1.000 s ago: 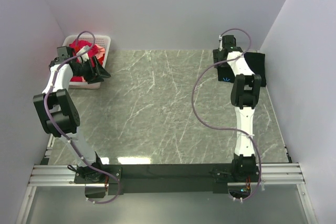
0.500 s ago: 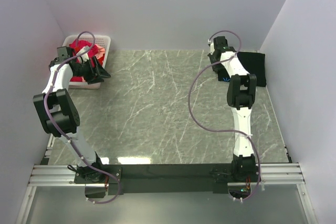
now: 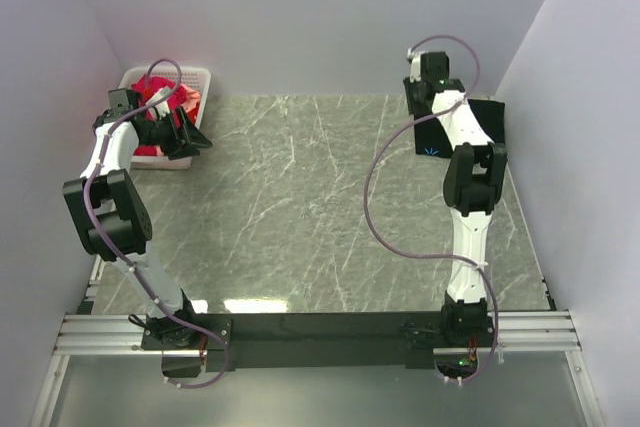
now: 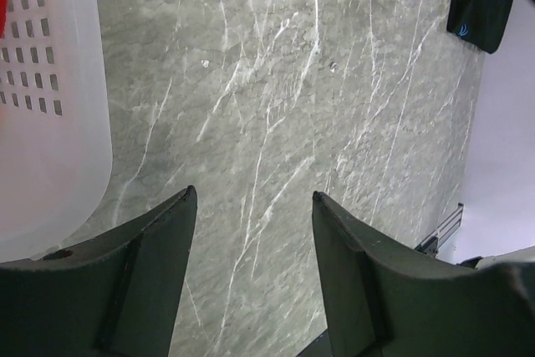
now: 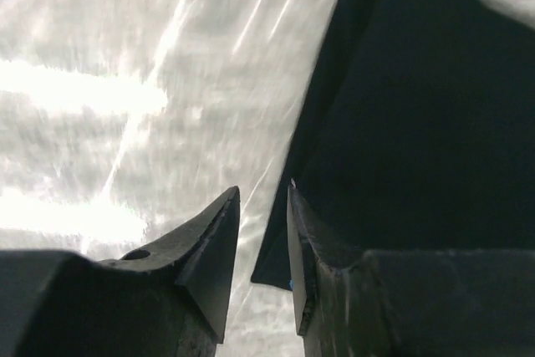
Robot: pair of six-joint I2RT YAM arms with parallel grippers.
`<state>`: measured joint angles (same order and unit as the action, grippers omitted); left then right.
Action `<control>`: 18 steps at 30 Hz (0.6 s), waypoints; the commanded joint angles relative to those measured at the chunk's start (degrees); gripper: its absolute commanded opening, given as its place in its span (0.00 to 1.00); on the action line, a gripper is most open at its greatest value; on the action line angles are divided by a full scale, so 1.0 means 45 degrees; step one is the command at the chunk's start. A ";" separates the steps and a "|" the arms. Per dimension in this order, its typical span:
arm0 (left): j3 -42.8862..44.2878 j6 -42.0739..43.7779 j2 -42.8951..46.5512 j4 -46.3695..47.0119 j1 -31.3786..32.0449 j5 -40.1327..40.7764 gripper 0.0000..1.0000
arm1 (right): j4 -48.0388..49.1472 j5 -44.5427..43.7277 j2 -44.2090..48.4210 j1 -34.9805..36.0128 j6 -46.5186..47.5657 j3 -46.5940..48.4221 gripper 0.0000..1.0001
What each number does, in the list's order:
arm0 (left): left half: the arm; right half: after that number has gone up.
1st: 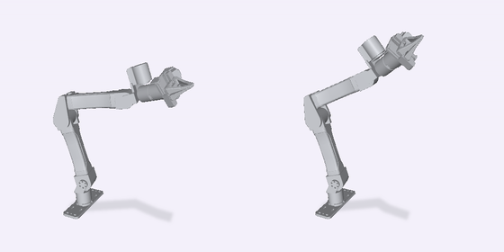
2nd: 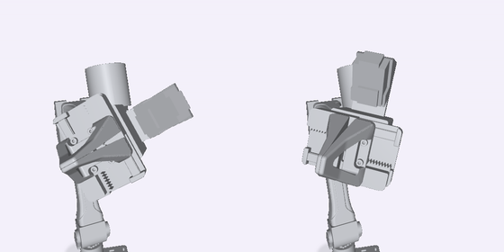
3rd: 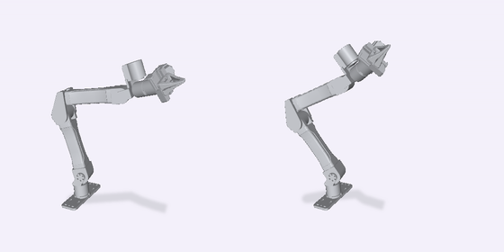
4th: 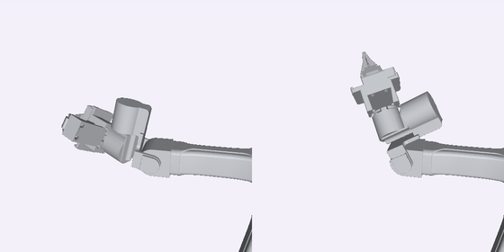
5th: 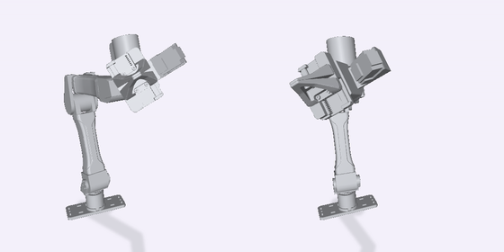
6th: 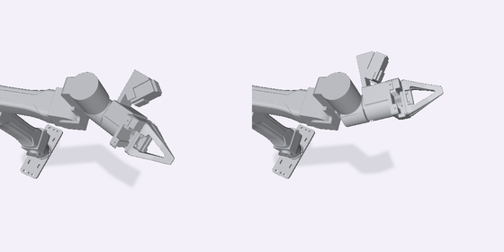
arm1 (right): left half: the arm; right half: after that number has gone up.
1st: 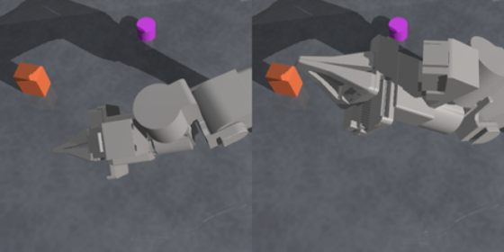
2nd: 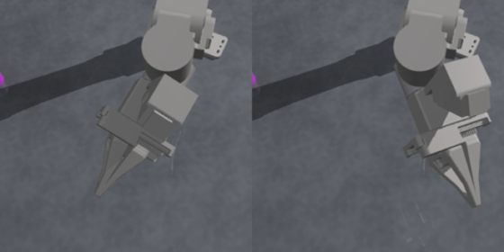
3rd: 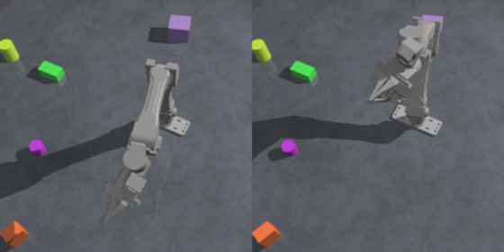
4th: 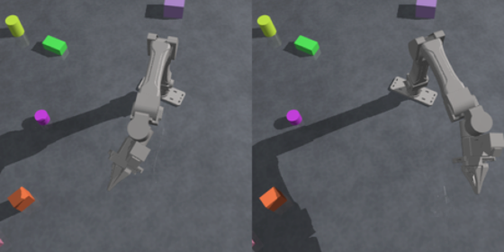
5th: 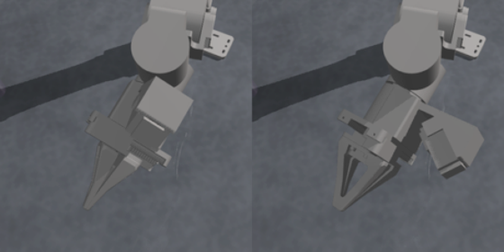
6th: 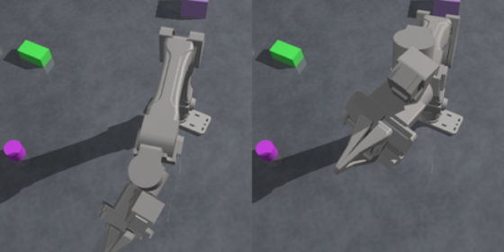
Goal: Fold and stack the t-shirts
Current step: Neatly place the folded tshirt to the corner
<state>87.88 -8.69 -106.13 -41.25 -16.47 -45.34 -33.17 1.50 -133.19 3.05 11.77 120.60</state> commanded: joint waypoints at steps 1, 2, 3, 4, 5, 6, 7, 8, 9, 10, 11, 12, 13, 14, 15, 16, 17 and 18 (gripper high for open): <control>0.0257 0.0017 0.0147 0.0184 -0.0070 -0.0393 0.63 | -0.0046 -0.1326 -0.0555 0.0006 -0.0758 0.2257 0.36; 0.0296 0.0017 0.0127 0.0164 -0.0071 -0.0373 0.63 | -0.0612 -0.1561 -0.1449 0.0025 -0.0837 0.2921 0.35; 0.0335 0.0036 0.0127 0.0145 -0.0071 -0.0335 0.63 | -0.1082 -0.1911 -0.1825 0.0006 -0.0974 0.3972 0.34; 0.0393 0.0036 0.0127 0.0086 -0.0071 -0.0334 0.63 | -0.1782 -0.1992 -0.2080 0.0006 -0.1207 0.4214 0.34; 0.0413 0.0114 0.0127 0.0047 -0.0051 -0.0334 0.63 | -0.1867 -0.2109 -0.2238 0.0006 -0.1287 0.4178 0.34; 0.0433 0.0134 0.0165 0.0027 -0.0070 -0.0295 0.63 | -0.1848 -0.2245 -0.2201 -0.0013 -0.1384 0.3965 0.34; 0.0452 0.0153 0.0166 0.0027 -0.0071 -0.0295 0.63 | -0.1655 -0.2285 -0.2103 0.0006 -0.1520 0.3325 0.34; 0.0491 0.0173 0.0166 -0.0031 -0.0071 -0.0295 0.63 | -0.1537 -0.2363 -0.1909 0.0006 -0.1560 0.2990 0.34; 0.0530 0.0192 0.0166 -0.0070 -0.0071 -0.0295 0.63 | -0.1478 -0.2461 -0.1849 0.0006 -0.1619 0.2619 0.35; 0.0550 0.0192 0.0146 -0.0090 -0.0071 -0.0314 0.63 | -0.1612 -0.2578 -0.1887 -0.0013 -0.1716 0.2596 0.36; 0.0569 0.0212 0.0107 -0.0090 -0.0071 -0.0315 0.63 | -0.1807 -0.2579 -0.2120 -0.0033 -0.1756 0.2731 0.36; 0.0608 0.0193 0.0088 -0.0071 -0.0071 -0.0334 0.63 | -0.2022 -0.2598 -0.2257 -0.0033 -0.1795 0.3119 0.36; 0.0609 0.0192 0.0049 -0.0090 -0.0071 -0.0315 0.63 | -0.2469 -0.2598 -0.2452 -0.0072 -0.1931 0.3316 0.36; 0.0628 0.0173 0.0029 -0.0109 -0.0090 -0.0334 0.63 | -0.2570 -0.2676 -0.2667 -0.0091 -0.1951 0.3434 0.37; 0.0725 0.0154 -0.0087 -0.0090 -0.0071 -0.0353 0.63 | -0.2571 -0.2696 -0.2688 -0.0092 -0.1951 0.3281 0.39; 0.0745 0.0115 -0.0127 -0.0090 -0.0071 -0.0373 0.63 | -0.2493 -0.2735 -0.2688 -0.0092 -0.1893 0.3144 0.40; 0.0784 0.0095 -0.0205 -0.0109 -0.0090 -0.0354 0.63 | -0.2454 -0.2735 -0.2708 -0.0111 -0.1893 0.3026 0.41; 0.0843 0.0075 -0.0244 -0.0110 -0.0071 -0.0354 0.63 | -0.2570 -0.2716 -0.2766 -0.0072 -0.1874 0.3006 0.41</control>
<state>89.10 -8.67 -106.78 -41.65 -16.49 -45.41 -43.33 -9.08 -145.69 3.07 4.29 133.49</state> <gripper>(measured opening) 0.629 0.404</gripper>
